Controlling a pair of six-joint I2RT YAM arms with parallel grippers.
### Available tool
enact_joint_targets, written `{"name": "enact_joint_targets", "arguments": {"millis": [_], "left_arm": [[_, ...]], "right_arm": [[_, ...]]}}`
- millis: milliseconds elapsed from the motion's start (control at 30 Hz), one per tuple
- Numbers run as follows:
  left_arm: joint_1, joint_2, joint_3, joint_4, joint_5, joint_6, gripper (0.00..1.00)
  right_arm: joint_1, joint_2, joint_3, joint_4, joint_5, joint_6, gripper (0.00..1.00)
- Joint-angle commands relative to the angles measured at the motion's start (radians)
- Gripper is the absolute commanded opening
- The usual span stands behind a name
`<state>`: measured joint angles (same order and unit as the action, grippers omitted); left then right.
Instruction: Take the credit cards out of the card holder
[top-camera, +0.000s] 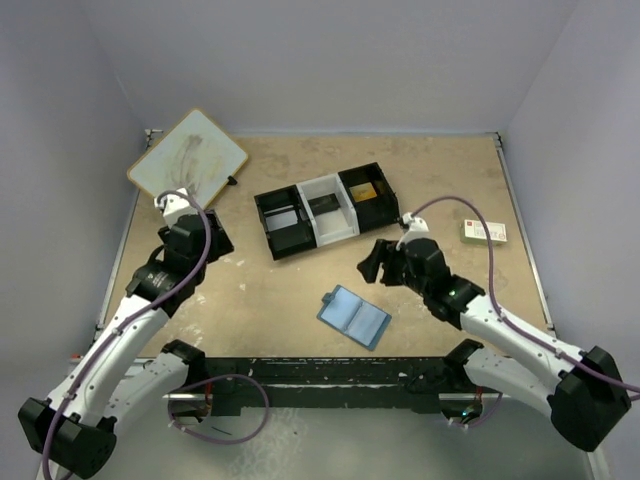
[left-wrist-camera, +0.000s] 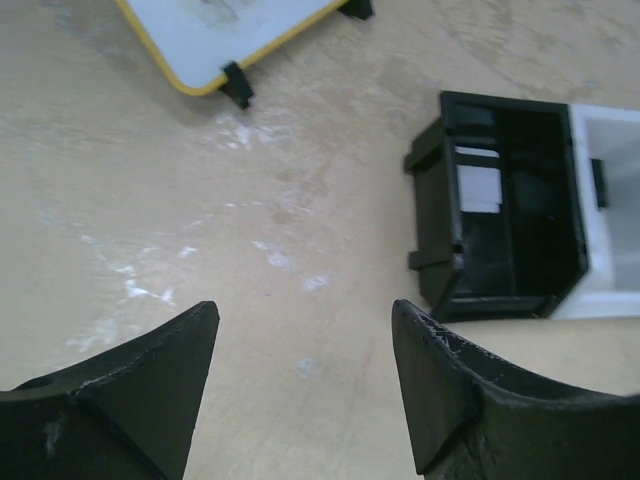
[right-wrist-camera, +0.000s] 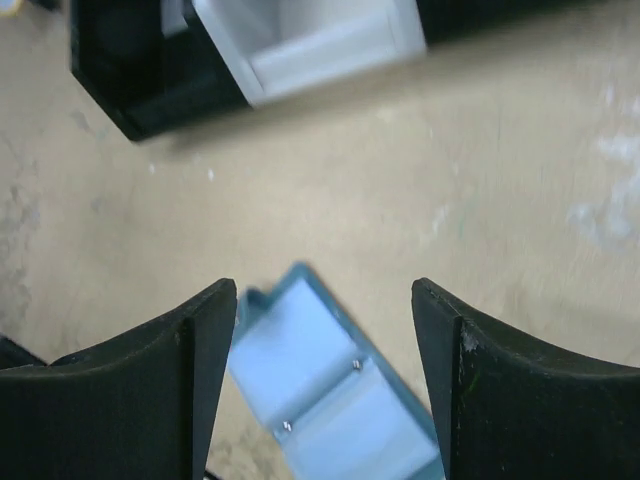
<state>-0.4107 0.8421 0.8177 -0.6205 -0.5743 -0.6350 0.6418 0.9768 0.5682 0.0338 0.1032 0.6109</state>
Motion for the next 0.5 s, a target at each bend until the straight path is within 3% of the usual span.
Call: {"name": "enact_joint_targets", "arguments": {"millis": [0, 133, 300, 467], "left_arm": [[0.002, -0.051, -0.076, 0.140, 0.270, -0.057, 0.67], [-0.049, -0.045, -0.182, 0.322, 0.503, -0.172, 0.65], [-0.370, 0.074, -0.190, 0.389, 0.292, -0.183, 0.65], [-0.493, 0.184, -0.243, 0.526, 0.241, -0.214, 0.65]], "right_arm": [[0.000, -0.103, -0.109, 0.030, -0.077, 0.143, 0.71], [0.001, -0.145, -0.127, -0.072, -0.070, 0.182, 0.67], [0.000, -0.198, -0.179, -0.150, -0.124, 0.291, 0.65], [0.002, -0.183, -0.240, -0.123, -0.216, 0.302, 0.63]]}}
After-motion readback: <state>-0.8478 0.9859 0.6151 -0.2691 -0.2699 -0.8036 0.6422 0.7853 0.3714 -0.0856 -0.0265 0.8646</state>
